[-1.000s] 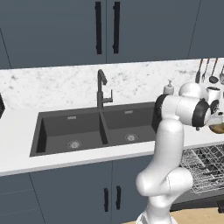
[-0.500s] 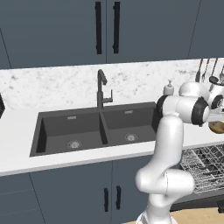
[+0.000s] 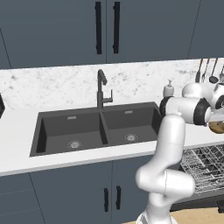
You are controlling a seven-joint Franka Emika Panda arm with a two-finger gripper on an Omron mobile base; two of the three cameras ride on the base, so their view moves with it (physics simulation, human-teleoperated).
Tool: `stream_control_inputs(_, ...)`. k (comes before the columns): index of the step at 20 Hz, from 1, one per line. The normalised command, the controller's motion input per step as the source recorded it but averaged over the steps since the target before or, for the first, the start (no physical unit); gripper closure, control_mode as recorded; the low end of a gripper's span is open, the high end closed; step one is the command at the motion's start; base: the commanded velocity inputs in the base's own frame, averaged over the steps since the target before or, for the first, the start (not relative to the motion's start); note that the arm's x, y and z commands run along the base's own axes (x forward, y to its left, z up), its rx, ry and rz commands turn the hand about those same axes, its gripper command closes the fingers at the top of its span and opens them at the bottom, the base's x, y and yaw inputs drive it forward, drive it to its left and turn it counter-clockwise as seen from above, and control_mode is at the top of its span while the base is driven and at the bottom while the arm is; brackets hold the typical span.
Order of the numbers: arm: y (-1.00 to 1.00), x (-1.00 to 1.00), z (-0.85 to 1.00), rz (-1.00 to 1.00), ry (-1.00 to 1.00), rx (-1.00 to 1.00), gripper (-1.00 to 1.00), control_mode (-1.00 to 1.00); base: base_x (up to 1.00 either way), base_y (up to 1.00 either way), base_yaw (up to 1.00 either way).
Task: Pick up the cup and bowl from the counter, place them in the dishwasher, and close the dishwasher door.
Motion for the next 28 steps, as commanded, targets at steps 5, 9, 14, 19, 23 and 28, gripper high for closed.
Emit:
stream_control_inputs(5,-0.29,0.00,-0.09,0.00,0.00,0.00,-1.00,-1.00,0.00,0.00,0.00)
stream_control_inputs(9,-0.27,0.09,-0.03,0.00,0.01,0.00,-1.00,-1.00,0.00,0.00,0.00)
stream_control_inputs(14,-0.11,0.11,-0.11,0.00,0.06,0.00,-1.00,-1.00,0.00,0.00,0.00)
stream_control_inputs(19,0.00,0.14,-0.20,0.00,0.07,0.00,-1.00,-1.00,0.00,0.00,0.00)
stream_control_inputs(23,0.00,0.02,-0.42,0.00,0.04,0.00,-1.00,-1.00,0.00,0.00,0.00)
stream_control_inputs(28,0.00,0.00,-0.20,0.00,0.02,0.00,-1.00,-1.00,0.00,0.00,0.00)
